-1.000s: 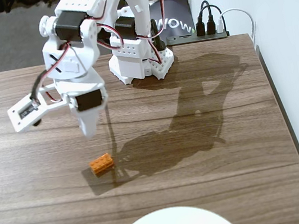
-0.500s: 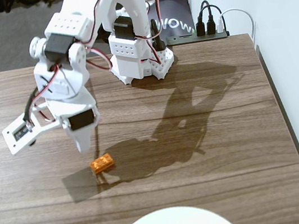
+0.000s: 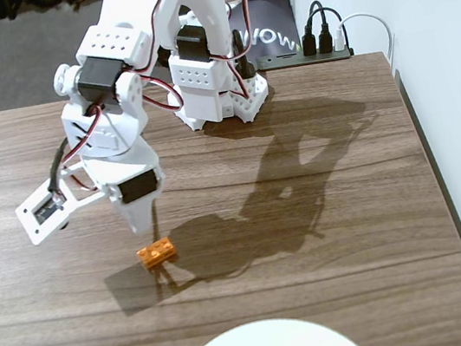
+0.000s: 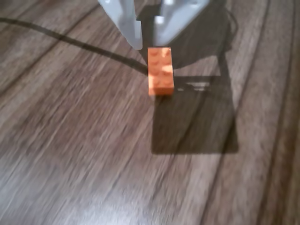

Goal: Grasp a lego block and put it on the plate.

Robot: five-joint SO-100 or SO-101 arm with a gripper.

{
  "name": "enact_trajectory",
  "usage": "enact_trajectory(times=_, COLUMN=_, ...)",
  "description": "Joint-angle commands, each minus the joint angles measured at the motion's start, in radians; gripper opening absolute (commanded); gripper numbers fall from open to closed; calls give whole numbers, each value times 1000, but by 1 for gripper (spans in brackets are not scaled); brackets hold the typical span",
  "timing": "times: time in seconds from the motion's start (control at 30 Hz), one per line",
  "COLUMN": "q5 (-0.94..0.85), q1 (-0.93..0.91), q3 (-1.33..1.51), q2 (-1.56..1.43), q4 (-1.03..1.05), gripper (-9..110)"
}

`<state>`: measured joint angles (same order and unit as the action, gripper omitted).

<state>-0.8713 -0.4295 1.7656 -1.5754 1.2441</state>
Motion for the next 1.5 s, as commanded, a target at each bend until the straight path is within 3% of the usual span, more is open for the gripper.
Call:
enact_trajectory(times=0.0, q5=-14, q1=14, q3=-41, q2=-32, q4=21, gripper=17)
enact_trajectory(times=0.23, q5=-44, q1=2, q3=-40, q2=-29, q4=26, gripper=33)
enact_trajectory(times=0.67, q5=-213, q1=11, q3=-17, q2=18, q4=51, gripper=33)
enact_trajectory(times=1.47, q5=-256, q1=9, q3=-5, q2=156, q4=-63, gripper=32)
